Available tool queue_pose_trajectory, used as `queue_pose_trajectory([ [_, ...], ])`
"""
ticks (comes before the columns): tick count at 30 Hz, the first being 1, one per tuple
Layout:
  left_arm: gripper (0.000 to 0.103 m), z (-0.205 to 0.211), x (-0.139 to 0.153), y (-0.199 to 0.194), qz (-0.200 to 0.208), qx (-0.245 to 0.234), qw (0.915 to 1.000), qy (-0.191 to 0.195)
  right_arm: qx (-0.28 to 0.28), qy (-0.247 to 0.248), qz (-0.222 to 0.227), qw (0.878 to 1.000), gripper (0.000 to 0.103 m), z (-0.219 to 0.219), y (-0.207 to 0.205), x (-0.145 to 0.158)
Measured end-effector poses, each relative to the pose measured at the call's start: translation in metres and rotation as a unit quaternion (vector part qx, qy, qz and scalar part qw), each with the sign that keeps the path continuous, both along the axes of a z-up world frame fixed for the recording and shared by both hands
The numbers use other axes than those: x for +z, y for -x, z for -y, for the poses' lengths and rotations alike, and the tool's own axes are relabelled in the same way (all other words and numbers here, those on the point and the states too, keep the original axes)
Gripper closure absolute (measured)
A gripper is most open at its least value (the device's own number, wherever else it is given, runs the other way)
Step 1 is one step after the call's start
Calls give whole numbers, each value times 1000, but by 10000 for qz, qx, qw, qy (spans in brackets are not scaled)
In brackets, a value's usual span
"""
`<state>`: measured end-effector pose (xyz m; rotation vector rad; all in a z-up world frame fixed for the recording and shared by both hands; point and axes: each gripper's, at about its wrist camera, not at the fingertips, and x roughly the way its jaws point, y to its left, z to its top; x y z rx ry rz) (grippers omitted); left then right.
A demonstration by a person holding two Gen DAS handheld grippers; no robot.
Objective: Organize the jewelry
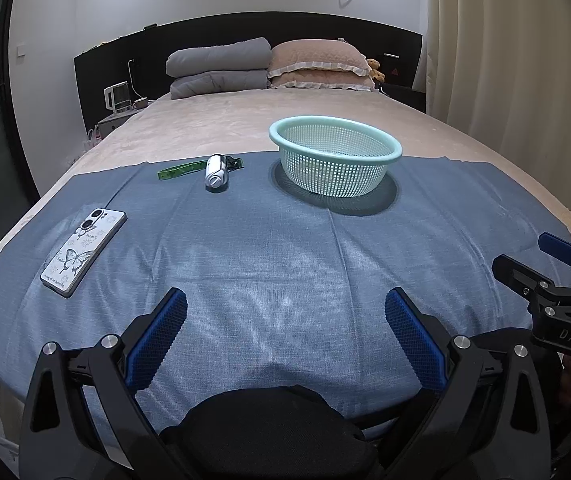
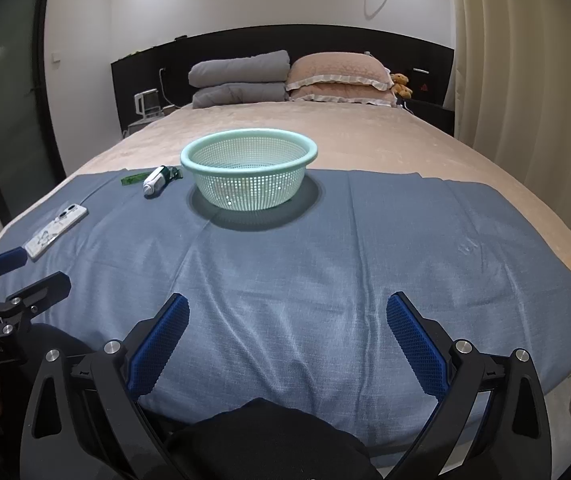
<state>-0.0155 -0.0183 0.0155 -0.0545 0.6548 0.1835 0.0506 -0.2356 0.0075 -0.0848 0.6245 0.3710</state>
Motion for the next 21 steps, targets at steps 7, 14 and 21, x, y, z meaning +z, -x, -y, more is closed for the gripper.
queue_pose_trajectory([
  [7,6,1,0,0,-2,-7,10000,6,-3,5,27,10000,8,-1,1,1],
  [14,6,1,1,0,9,-46,10000,12,6,20,39,10000,8,0,2,1],
  [21,6,1,1,1,23,-56,10000,18,11,3,40,10000,8,0,2,1],
])
